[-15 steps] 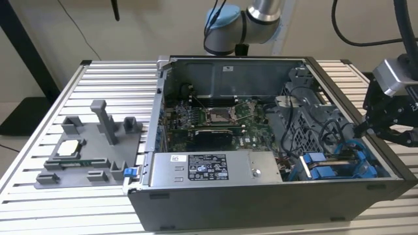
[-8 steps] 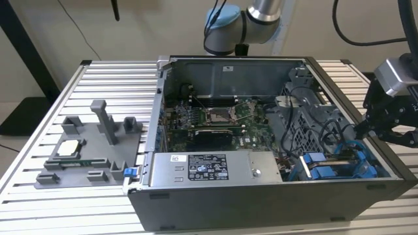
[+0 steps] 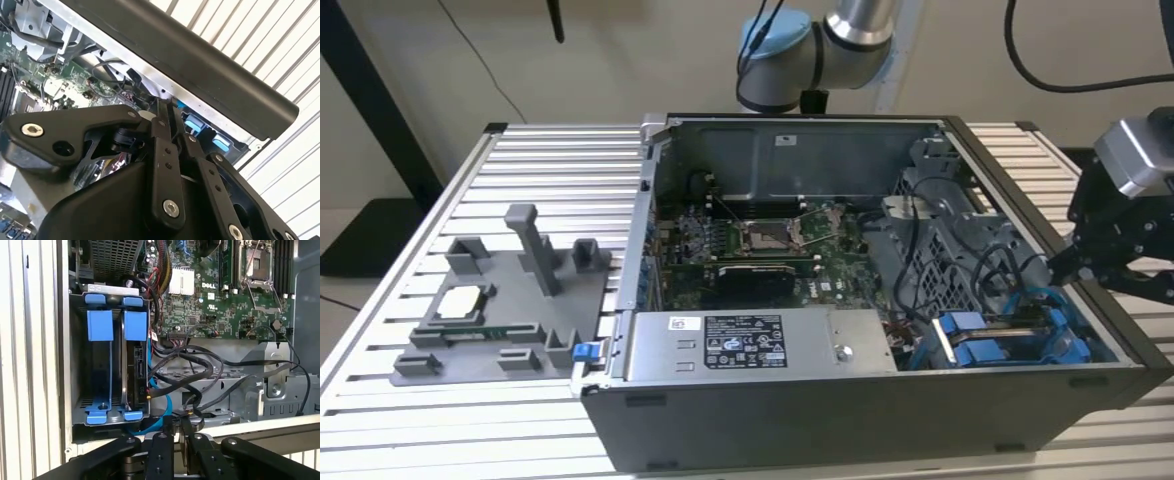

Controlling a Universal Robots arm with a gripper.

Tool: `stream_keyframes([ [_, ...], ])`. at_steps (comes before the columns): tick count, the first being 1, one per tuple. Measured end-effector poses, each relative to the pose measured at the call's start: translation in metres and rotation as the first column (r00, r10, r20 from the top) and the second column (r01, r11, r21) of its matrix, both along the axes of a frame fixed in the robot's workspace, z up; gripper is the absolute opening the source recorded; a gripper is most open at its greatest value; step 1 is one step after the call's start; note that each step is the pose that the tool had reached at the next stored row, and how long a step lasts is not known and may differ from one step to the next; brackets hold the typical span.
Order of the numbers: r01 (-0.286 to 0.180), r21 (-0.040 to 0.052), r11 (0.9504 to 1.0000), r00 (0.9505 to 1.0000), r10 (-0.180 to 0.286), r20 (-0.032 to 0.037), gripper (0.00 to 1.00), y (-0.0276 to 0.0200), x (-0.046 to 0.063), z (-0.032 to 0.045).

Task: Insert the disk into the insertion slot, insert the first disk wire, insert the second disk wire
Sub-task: 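Insert the second disk wire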

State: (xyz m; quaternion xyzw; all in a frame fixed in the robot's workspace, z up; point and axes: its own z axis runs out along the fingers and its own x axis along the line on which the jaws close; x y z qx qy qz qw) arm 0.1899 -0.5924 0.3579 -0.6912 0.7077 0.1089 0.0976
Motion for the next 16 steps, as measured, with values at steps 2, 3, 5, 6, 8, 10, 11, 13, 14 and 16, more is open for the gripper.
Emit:
stream_keyframes([
  [2, 0.0, 0.0012, 1.0, 1.0, 0.0, -0.0012, 0.0, -0.0026, 0.0001, 0.0022],
  [3, 0.0, 0.0013, 1.0, 1.0, 0.0, -0.0015, 0.0, -0.0035, 0.0002, 0.0029],
  [5, 0.0, 0.0016, 1.0, 1.0, 0.0, -0.0022, 1.0, -0.0054, 0.0002, 0.0039],
  [6, 0.0, 0.0015, 1.0, 1.0, 0.0, -0.0025, 1.0, -0.0063, 0.0003, 0.004],
  [8, 0.0, 0.0017, 1.0, 1.0, 0.0, -0.0025, 1.0, -0.0067, 0.0002, 0.0034],
  [10, 0.0, 0.0053, 1.0, 1.0, 0.0, -0.0014, 1.0, -0.0068, 0.0002, 0.0022],
  [11, 0.001, 0.0116, 0.9999, 1.0, -0.001, -0.0001, 1.0, -0.0068, 0.0002, 0.0016],
  [13, 0.002, 0.0229, 0.9997, 1.0, -0.002, 0.002, 1.0, -0.0068, 0.0003, 0.0003],
  [14, 0.003, 0.0279, 0.9996, 1.0, -0.003, 0.0028, 1.0, -0.0068, 0.0003, -0.0005],
  [16, 0.004, 0.0339, 0.9994, 1.0, -0.004, 0.003, 1.0, -0.0074, 0.0002, -0.0017],
])
